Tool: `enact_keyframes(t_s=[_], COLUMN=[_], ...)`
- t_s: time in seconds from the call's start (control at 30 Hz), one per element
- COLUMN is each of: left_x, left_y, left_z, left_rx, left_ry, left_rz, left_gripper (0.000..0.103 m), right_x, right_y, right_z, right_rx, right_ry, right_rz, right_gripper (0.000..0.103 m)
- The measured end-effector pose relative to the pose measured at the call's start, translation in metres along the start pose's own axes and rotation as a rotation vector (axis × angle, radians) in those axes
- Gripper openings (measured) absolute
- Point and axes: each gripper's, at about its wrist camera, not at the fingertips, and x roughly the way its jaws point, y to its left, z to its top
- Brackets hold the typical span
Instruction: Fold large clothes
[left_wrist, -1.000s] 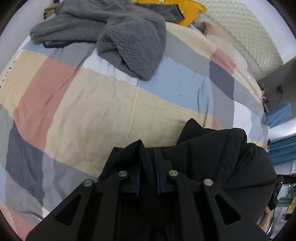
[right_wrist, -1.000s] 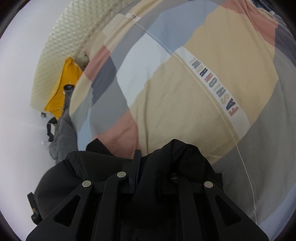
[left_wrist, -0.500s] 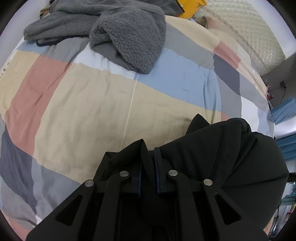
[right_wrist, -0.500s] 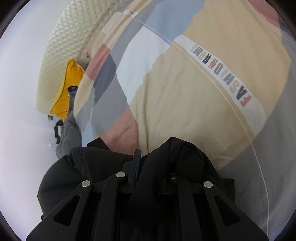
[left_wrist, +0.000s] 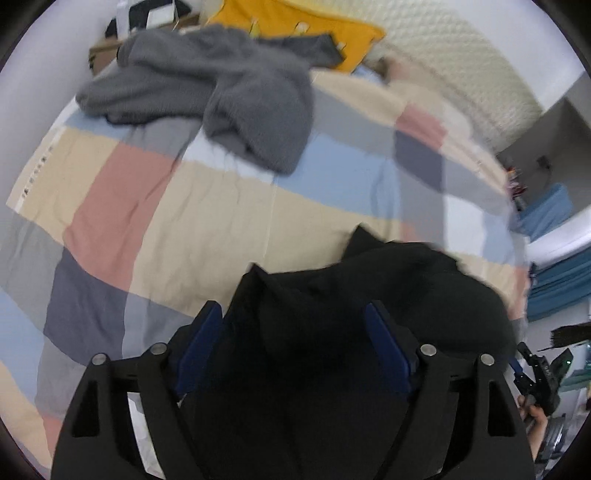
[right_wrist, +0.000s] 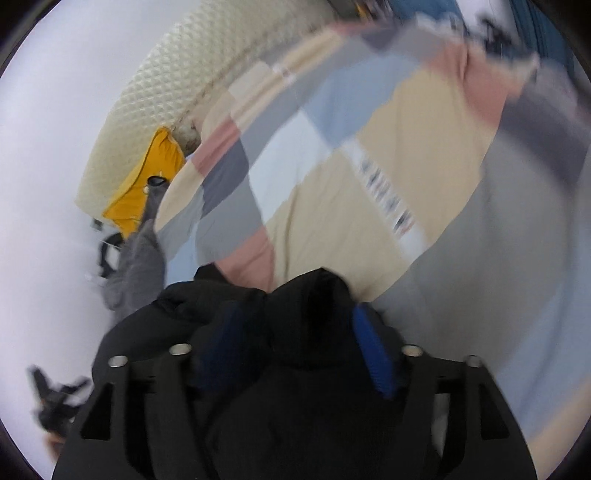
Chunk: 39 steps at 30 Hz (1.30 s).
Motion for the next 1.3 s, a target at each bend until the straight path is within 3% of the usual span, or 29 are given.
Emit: enact_keyframes(t_s=[0.07, 0.23, 0.37, 0.47, 0.57, 0.7, 0.77, 0.87, 1.3], left_x=[-0.023, -0.074, -0.092, -0.065, -0.016, 0.062, 0.082, 0.093, 0.141], left_y=[-0.014, -0.080, -0.130, -0.147, -0.147, -0.139, -0.136, -0.132, -0.147], left_z=[0.001, 0.000, -0.014, -0.027, -0.041, -0.062, -0.070, -0.067, -0.049], left_rx=[0.028, 0.195, 0.328, 0.372, 0.405, 0.467, 0.499, 0.485, 0.473], left_ry=[-0.056, -0.176, -0.279, -0.294, -0.253, -0.164, -0.168, -0.202, -0.300], left_rz=[-0.018, -0.075, -0.069, -0.030, 0.014, 0.153, 0.187, 0.182, 0.266], left_gripper=[0.080, 0.080, 0.081, 0.082, 0.082, 0.082, 0.082, 0.082, 0.084], right_x=[-0.025, -0.067, -0.066, -0.045, -0.008, 0.049, 0.068, 0.081, 0.140], right_y=[0.018, 0.084, 0.126, 0.140, 0.145, 0.141, 0.141, 0.144, 0.144], right_z=[0.005, 0.005, -0.016, -0.036, -0.059, -0.087, -0.094, -0.097, -0.072], right_rx=[-0.086, -0.262, -0.406, -0.468, -0.516, -0.586, -0.615, -0.641, -0.616], right_ry=[-0.060, -0.151, -0.195, -0.191, -0.160, -0.118, -0.142, -0.190, -0.171], right_rz=[-0.056, -0.018, -0.030, -0.023, -0.024, -0.075, -0.114, -0.123, -0.113], right_gripper=[0.072, 0.084, 0.097, 0.097, 0.097, 0.097, 0.097, 0.099, 0.103])
